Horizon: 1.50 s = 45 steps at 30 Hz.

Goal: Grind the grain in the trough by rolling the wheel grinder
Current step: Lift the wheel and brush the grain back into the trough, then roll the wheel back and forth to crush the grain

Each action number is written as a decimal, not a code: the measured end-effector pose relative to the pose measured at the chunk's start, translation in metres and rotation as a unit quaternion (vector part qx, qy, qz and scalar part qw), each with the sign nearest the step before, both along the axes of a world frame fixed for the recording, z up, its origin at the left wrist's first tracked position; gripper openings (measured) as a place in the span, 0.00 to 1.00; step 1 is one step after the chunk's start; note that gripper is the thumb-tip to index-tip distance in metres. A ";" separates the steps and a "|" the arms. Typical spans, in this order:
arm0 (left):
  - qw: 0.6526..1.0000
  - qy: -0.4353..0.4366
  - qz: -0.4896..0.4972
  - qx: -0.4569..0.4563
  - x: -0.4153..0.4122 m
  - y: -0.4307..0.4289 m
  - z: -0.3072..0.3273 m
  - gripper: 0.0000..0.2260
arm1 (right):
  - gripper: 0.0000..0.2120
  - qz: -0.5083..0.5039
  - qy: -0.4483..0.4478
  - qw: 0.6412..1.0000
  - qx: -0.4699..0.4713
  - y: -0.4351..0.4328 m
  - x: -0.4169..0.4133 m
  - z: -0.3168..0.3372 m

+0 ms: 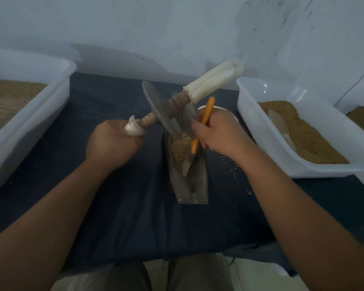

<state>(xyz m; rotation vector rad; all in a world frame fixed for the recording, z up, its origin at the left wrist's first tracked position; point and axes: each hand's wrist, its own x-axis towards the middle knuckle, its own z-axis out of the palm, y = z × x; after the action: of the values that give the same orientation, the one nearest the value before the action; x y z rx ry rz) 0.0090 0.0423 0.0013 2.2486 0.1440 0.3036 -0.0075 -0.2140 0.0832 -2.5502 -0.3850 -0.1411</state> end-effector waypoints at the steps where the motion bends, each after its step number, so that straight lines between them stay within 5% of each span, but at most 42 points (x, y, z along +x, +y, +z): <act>1: 1.000 0.000 -0.001 -0.002 0.000 0.000 0.000 0.10 | 0.18 -0.005 -0.021 1.000 0.010 0.001 0.000 -0.001; 7: 1.000 -0.003 -0.007 0.012 0.000 0.001 0.002 0.07 | 0.15 0.003 0.070 0.992 0.102 -0.007 -0.003 0.007; 11: 1.000 -0.002 -0.002 0.017 -0.001 -0.001 0.001 0.07 | 0.17 -0.015 -0.014 1.000 0.011 -0.006 -0.007 0.005; 17: 1.000 0.003 0.000 0.031 -0.004 -0.003 0.004 0.11 | 0.15 -0.047 -0.038 0.973 0.221 -0.037 -0.027 0.024; 21: 0.999 0.011 0.000 0.037 -0.004 -0.004 0.005 0.10 | 0.14 -0.026 -0.047 0.987 0.149 -0.047 -0.038 0.015; 32: 0.998 0.019 0.003 0.053 -0.003 -0.003 0.002 0.11 | 0.12 -0.047 -0.134 0.964 0.225 -0.078 -0.050 0.005; 36: 0.997 0.008 0.001 0.082 -0.003 -0.004 0.002 0.13 | 0.07 -0.075 -0.173 0.982 -0.015 -0.106 -0.055 -0.024; 40: 0.993 0.005 -0.008 0.121 -0.005 -0.006 0.001 0.15 | 0.27 -0.059 -0.067 0.975 -0.204 -0.107 -0.057 -0.065; 45: 0.984 0.000 -0.038 0.176 -0.008 -0.008 -0.001 0.13 | 0.39 -0.045 0.039 0.970 -0.236 -0.108 -0.060 -0.072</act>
<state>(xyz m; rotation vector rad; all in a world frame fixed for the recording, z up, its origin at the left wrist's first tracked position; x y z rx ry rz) 0.0013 0.0345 0.0003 2.5960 0.0024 0.3068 -0.0671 -0.3219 0.0109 -3.0322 -0.2991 0.0243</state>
